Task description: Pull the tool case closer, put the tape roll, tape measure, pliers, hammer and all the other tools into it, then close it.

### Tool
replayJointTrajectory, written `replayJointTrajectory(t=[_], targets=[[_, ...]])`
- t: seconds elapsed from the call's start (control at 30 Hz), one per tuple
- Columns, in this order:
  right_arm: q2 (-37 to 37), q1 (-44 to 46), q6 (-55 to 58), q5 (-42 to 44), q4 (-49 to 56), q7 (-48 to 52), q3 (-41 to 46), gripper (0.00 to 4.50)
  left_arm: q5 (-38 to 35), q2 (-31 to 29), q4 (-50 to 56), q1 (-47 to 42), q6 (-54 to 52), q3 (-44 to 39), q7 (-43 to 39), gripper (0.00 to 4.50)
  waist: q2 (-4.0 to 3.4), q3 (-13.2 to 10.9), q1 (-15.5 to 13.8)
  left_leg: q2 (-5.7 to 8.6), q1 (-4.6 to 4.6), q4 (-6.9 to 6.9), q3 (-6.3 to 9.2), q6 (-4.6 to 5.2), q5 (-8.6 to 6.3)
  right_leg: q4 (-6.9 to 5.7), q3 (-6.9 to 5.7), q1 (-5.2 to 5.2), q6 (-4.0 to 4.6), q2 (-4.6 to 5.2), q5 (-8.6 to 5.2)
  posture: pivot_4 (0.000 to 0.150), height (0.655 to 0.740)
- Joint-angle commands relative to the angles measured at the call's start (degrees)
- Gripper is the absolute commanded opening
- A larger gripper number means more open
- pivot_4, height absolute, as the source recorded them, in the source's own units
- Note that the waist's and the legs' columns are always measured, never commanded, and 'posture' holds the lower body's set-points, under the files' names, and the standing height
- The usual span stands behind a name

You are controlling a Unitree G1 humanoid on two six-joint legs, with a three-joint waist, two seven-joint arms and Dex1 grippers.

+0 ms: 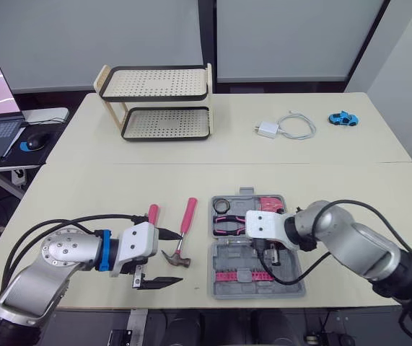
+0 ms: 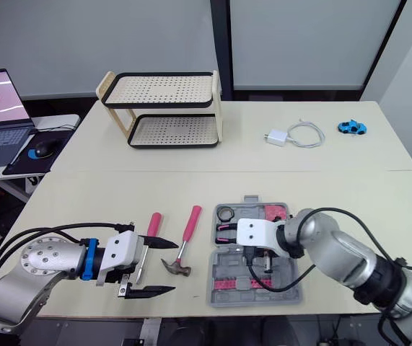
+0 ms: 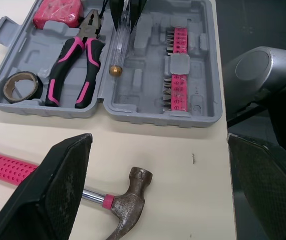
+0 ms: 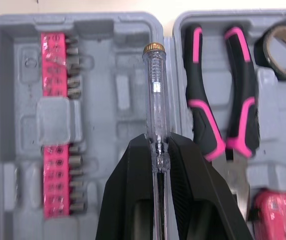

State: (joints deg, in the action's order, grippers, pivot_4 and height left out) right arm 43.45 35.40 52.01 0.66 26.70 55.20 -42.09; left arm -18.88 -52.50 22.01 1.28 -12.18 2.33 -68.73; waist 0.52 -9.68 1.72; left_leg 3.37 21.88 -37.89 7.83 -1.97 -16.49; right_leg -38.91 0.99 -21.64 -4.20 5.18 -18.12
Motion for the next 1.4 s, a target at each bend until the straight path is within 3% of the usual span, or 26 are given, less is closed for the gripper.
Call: replayJointTrajectory(t=[0.03,1.03,1.27,1.4], targets=[[-0.53,0.86,-0.61,-1.32,0.21,0.56,-0.36,0.18,0.13,-0.01,1.54,-0.35,0.10,0.13,0.38,4.50,0.00,0.00,-0.07,0.01,0.02,0.00,0.01,0.00,0.00,0.00,0.00,-0.02,0.00,0.00,0.00,0.150,0.7400],[-5.65,-0.41,-6.64,-6.58,-6.85,2.67,-1.75,0.18,0.11,0.41,1.55,-0.49,0.60,1.18,0.36,4.50,0.00,0.00,0.05,-0.01,0.03,0.01,-0.02,-0.01,0.00,-0.06,0.01,-0.10,0.00,-0.01,0.00,0.150,0.7400],[-5.36,-0.29,-7.17,-4.83,-4.53,4.07,1.59,2.52,0.20,0.59,1.26,-0.17,1.29,1.62,0.61,4.50,0.00,0.00,0.05,-0.02,0.02,0.00,-0.02,-0.01,0.00,-0.07,0.02,-0.10,0.00,-0.01,0.00,0.150,0.7400],[-4.34,-0.44,-5.90,-2.48,-1.17,6.04,4.62,2.52,0.18,0.76,1.38,-0.33,1.09,1.74,0.90,4.50,0.00,0.00,0.03,-0.02,0.03,0.00,-0.02,0.00,0.00,-0.07,0.01,-0.10,0.00,-0.01,0.00,0.150,0.7400]])
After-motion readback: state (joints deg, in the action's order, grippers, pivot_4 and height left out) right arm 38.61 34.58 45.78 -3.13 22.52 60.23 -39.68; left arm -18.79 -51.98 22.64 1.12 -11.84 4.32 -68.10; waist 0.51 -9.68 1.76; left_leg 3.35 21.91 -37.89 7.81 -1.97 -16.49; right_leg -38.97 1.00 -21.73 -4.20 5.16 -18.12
